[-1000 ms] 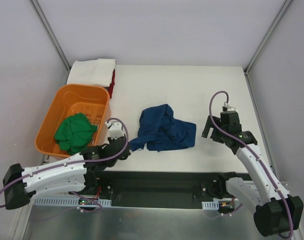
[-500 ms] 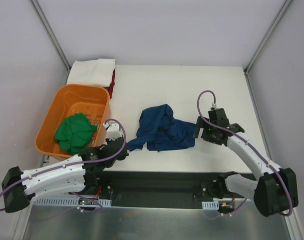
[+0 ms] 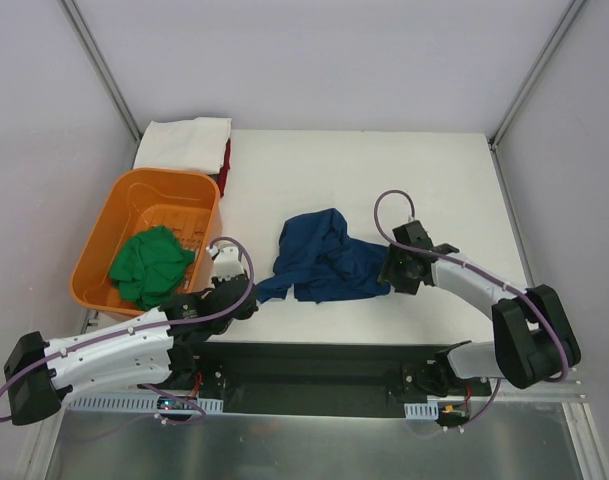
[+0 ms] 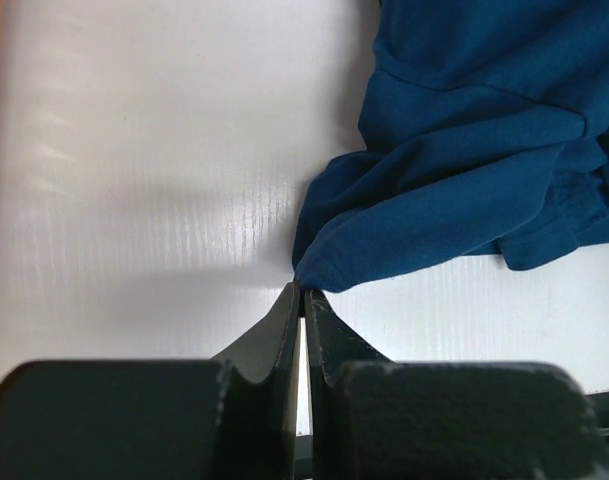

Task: Fold and stack the t-shirts
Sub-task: Flatten out the tshirt

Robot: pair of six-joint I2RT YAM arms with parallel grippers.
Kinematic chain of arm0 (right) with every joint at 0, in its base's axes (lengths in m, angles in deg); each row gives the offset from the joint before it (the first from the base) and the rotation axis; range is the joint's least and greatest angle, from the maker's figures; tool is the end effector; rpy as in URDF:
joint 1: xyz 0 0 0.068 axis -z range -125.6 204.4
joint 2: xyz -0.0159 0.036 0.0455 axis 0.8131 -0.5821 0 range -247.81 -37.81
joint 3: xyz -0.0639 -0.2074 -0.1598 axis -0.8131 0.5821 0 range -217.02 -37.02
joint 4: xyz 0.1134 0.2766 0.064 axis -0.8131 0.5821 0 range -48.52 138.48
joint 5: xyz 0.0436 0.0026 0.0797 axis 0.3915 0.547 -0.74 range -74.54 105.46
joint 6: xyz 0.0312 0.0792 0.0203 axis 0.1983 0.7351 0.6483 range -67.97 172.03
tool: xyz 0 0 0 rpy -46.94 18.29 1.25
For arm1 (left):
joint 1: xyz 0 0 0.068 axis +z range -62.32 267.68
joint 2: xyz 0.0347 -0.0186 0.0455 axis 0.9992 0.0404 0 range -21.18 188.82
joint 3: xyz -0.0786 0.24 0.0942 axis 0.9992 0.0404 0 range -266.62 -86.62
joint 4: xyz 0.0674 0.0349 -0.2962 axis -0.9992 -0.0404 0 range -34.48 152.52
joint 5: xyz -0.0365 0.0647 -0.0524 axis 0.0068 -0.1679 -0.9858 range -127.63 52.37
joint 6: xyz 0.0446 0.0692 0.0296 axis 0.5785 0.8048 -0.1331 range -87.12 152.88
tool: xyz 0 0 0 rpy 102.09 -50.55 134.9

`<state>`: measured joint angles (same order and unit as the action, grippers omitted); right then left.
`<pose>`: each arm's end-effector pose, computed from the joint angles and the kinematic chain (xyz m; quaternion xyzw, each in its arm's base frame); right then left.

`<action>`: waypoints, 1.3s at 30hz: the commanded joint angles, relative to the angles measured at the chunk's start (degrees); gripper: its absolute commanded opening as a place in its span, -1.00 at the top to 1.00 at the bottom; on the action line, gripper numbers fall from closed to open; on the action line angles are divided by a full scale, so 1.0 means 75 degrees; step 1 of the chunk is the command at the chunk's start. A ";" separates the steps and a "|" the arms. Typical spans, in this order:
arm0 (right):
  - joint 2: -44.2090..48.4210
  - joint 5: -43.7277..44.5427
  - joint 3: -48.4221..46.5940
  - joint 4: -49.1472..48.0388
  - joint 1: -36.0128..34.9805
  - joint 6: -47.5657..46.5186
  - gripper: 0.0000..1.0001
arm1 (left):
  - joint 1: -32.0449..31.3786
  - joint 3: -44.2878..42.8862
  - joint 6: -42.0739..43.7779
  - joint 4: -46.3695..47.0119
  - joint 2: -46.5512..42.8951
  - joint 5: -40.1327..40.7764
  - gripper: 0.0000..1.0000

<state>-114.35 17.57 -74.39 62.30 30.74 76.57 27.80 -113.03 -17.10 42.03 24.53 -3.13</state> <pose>0.2751 0.1175 0.0979 0.0121 0.9657 0.0895 0.2436 0.1580 -0.1849 0.1720 -0.0507 0.8725 -0.1773 0.4525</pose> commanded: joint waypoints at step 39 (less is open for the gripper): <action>0.4006 0.3445 -0.7716 0.3892 -0.0818 -0.2344 0.99 | 0.0167 -0.6203 0.5183 -0.0341 -0.1432 0.1399 1.00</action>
<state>-82.74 40.72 -122.80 88.03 24.62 64.24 28.53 -153.43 10.09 36.26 11.90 5.07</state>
